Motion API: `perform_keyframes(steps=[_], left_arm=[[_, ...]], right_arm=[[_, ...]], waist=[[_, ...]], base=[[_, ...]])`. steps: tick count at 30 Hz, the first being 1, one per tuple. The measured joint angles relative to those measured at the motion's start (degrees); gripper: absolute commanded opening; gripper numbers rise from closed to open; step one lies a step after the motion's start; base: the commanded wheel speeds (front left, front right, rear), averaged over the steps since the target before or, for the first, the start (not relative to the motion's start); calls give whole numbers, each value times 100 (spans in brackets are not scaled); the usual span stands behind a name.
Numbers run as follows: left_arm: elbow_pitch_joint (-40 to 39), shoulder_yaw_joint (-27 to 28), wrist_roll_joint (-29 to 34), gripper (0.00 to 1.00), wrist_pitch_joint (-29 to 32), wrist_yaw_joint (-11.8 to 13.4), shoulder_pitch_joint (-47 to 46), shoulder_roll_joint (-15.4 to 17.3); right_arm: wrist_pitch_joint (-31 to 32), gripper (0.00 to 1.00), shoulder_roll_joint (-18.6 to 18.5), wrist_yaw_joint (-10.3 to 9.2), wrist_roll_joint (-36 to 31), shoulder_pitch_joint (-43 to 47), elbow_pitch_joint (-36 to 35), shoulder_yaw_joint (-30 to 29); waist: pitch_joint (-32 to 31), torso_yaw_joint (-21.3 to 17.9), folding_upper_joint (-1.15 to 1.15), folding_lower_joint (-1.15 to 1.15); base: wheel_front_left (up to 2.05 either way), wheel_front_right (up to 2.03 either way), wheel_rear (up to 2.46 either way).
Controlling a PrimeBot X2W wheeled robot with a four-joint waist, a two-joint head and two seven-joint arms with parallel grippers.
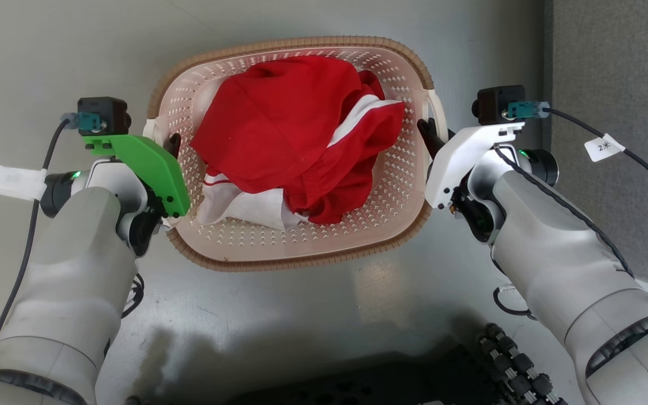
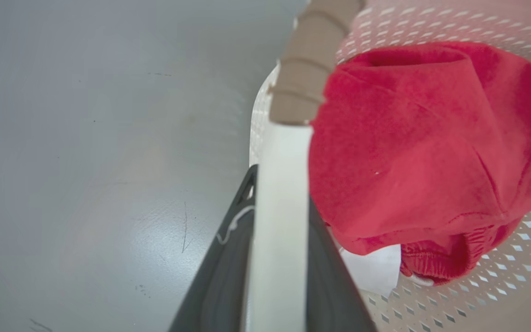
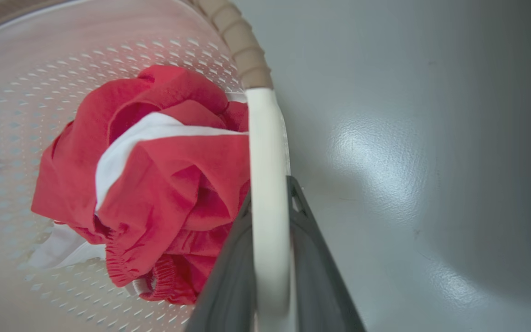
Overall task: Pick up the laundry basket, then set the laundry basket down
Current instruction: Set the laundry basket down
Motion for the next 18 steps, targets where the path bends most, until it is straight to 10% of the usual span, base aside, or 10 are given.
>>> perform_keyframes(steps=[14, 16, 17, 18], left_arm=[[132, -111, 5, 0, -116, 0, -165, -25], [130, -104, -76, 99, -116, 0, -167, -35], [126, -110, -78, 100, -124, 0, -167, -26], [115, -121, -78, 100, -124, 0, -172, -20]], right_arm=[[-4, 0, 0, 66, 83, -171, 113, 64], [-22, 61, -24, 176, 146, -187, 91, 113], [-44, 100, -54, 212, 159, -205, 86, 136], [-89, 100, -91, 225, 164, -229, 74, 136]], waist=[[169, 5, 0, 0], [179, 7, 0, 0], [182, 10, 0, 0], [185, 13, 0, 0]], base=[[0, 0, 0], [0, 0, 0], [0, 0, 0], [0, 0, 0]])
